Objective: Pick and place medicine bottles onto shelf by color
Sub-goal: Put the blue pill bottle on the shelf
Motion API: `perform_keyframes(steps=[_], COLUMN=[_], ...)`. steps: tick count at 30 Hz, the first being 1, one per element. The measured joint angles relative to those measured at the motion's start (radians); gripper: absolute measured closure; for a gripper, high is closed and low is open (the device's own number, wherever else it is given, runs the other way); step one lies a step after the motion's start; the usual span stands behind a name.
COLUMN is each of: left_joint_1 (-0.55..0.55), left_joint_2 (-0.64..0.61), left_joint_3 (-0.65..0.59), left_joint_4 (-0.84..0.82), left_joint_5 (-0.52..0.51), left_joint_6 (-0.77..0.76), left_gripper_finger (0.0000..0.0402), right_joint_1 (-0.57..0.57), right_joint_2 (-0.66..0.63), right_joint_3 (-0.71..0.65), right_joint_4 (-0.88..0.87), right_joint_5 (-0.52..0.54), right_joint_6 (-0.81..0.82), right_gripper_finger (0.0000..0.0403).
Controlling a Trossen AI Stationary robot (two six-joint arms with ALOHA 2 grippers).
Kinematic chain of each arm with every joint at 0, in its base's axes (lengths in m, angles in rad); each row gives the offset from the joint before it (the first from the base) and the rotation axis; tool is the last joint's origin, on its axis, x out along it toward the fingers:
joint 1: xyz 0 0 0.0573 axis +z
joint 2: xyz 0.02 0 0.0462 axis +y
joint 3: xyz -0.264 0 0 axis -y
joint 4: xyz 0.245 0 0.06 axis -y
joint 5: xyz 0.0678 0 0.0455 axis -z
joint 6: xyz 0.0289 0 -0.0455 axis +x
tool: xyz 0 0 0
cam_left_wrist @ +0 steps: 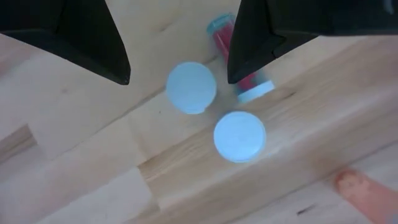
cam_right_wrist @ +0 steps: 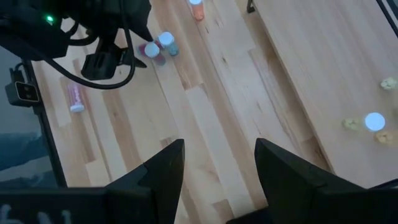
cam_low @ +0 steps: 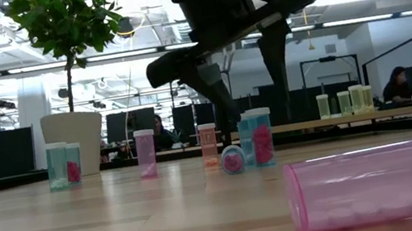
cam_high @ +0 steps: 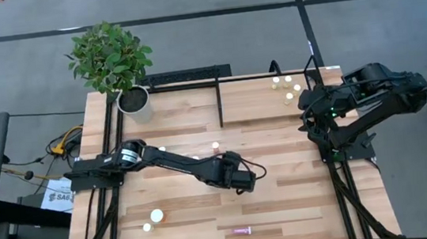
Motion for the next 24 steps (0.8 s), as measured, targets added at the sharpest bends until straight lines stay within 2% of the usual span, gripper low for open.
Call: perform_keyframes(steps=[8, 12, 20, 24], left_joint_1=[0.014, 0.012, 0.014, 0.014], left_joint_2=[0.005, 0.005, 0.021, 0.042], left_joint_3=[0.0, 0.0, 0.0, 0.001], left_joint_4=[0.005, 0.006, 0.04, 0.068], left_joint_5=[-0.02, -0.07, -0.051, -0.01], left_joint_6=[-0.008, -0.014, -0.02, -0.016], left_gripper_finger=[0.0145, 0.0145, 0.0145, 0.0145], right_joint_1=[0.0, 0.0, 0.0, 0.0], right_joint_2=[0.0, 0.0, 0.0, 0.0], right_joint_3=[0.0, 0.0, 0.0, -0.001], right_joint_4=[0.0, 0.0, 0.0, 0.0], right_joint_5=[0.003, 0.003, 0.003, 0.003], right_joint_6=[-0.019, -0.019, -0.019, -0.019], right_gripper_finger=[0.0187, 0.0187, 0.0187, 0.0187])
